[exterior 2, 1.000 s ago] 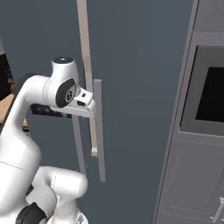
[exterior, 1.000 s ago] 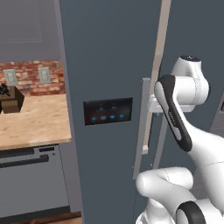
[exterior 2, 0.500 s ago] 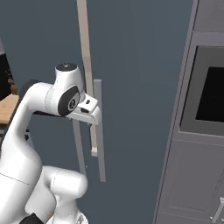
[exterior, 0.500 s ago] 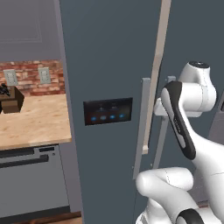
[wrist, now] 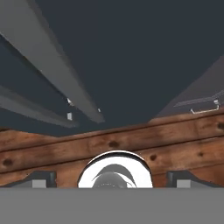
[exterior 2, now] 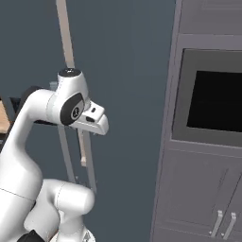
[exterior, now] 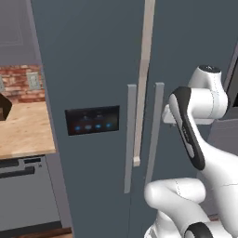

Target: Open the freezer door, pick up the ice cube tray from the freezer, and place it on the dining counter.

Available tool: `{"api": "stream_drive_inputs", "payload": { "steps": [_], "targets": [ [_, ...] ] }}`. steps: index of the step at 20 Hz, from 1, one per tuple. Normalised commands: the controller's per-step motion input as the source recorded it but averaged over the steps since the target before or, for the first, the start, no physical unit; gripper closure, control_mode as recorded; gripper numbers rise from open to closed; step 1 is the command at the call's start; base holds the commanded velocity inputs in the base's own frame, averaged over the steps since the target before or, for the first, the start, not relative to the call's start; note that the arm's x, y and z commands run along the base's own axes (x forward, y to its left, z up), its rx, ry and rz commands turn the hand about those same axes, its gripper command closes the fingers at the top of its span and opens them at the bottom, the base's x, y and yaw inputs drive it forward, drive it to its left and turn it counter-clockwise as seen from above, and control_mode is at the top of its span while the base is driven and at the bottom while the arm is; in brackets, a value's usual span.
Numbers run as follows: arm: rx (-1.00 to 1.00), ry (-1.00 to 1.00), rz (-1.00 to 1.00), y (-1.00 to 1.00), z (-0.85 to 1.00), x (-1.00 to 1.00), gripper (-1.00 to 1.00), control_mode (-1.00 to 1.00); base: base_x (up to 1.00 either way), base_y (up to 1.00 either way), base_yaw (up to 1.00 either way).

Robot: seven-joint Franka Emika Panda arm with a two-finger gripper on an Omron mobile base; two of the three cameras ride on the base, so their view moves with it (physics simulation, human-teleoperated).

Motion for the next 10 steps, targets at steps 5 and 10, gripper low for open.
{"api": "stream_drive_inputs", "payload": {
  "steps": [5,10],
  "targets": [
    [0.0,0.0,0.0,0.0,0.0,0.0,-1.0,1.0,0.03,-0.81,0.01],
    [0.0,0.0,0.0,0.0,0.0,0.0,-1.0,1.0,0.33,-0.12,0.01]
  ]
}}
